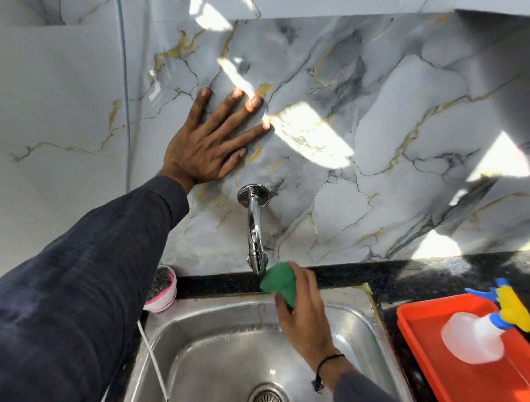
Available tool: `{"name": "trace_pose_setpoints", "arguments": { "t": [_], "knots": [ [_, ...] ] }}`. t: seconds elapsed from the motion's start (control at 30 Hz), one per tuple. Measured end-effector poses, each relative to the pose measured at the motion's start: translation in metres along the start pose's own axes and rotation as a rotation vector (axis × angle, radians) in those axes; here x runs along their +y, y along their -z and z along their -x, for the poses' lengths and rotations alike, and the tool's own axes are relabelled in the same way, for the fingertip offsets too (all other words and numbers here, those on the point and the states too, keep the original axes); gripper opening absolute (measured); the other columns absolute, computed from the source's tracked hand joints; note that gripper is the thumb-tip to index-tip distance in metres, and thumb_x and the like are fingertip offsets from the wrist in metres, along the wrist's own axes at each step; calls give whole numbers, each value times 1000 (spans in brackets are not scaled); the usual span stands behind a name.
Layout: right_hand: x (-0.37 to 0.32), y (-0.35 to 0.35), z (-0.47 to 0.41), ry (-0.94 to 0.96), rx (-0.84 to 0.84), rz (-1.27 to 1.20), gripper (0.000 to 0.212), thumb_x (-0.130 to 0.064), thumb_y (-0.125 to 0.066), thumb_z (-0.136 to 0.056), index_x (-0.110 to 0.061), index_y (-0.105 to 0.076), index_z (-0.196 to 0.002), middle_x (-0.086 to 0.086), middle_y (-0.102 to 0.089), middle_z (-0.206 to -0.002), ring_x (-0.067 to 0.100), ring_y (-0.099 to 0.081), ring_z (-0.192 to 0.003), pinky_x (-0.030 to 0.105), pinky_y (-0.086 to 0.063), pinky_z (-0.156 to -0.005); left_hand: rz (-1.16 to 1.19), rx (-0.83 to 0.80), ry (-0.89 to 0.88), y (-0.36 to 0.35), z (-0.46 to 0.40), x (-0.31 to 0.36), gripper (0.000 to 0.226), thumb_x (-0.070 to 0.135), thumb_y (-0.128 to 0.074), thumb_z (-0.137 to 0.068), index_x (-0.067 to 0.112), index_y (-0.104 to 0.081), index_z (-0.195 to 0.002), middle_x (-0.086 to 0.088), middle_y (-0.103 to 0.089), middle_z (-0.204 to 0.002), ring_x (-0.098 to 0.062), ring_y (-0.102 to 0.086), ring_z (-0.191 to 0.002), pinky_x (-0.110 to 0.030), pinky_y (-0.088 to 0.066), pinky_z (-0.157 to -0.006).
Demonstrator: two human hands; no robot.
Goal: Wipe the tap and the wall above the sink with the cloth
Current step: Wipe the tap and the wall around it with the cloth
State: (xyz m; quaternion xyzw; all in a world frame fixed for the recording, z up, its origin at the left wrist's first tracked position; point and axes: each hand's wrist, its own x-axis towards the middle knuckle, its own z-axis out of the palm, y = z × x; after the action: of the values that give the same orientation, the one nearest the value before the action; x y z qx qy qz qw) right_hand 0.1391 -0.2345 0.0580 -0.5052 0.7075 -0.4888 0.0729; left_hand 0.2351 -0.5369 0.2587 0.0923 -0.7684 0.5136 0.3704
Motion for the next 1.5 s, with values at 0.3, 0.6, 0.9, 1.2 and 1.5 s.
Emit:
{"name": "trace_pose_setpoints", "arguments": {
  "t": [0.3,0.6,0.9,1.2,1.5],
  "knots": [
    [-57,38,-146,118,212,337,54,-30,-91,-70,-22,-60,-114,6,-67,-112,26,-67,-92,28,-54,-61,6,-17,-3,-4,1,0,66,44,-36,-113,32,-31,-178,-9,-33,-182,-34,-31,-169,-65,-24,-133],
    [-24,-26,-155,178,430,284,21,-30,-74,-80,-11,-67,-87,12,-54,-93,29,-59,-77,27,-42,-55,24,-32,-4,-10,5,-2,66,43,-37,-113,31,-32,-178,-12,-36,-180,-37,-35,-167,-67,-24,-131],
    [-21,-31,-146,96,358,283,25,-32,-75,-85,-9,-66,-85,12,-55,-87,32,-57,-68,29,-35,-52,16,-39,7,-8,7,-1,66,43,-36,-114,30,-29,-178,-12,-33,-182,-37,-31,-168,-67,-24,-132],
    [-45,21,-166,291,210,380,30,-18,-93,-67,-11,-78,-92,9,-64,-90,28,-64,-78,28,-50,-62,-11,-22,5,-6,4,0,66,44,-37,-113,32,-31,-178,-11,-33,-182,-36,-32,-168,-65,-22,-133],
    [-92,9,-191,901,5,691,12,-12,-70,-85,-13,-82,-88,6,-74,-103,32,-64,-93,40,-52,-77,-28,-30,-15,-4,2,1,65,43,-25,-114,31,-31,-178,-10,-34,-180,-36,-33,-166,-63,-13,-135]
  ]
}}
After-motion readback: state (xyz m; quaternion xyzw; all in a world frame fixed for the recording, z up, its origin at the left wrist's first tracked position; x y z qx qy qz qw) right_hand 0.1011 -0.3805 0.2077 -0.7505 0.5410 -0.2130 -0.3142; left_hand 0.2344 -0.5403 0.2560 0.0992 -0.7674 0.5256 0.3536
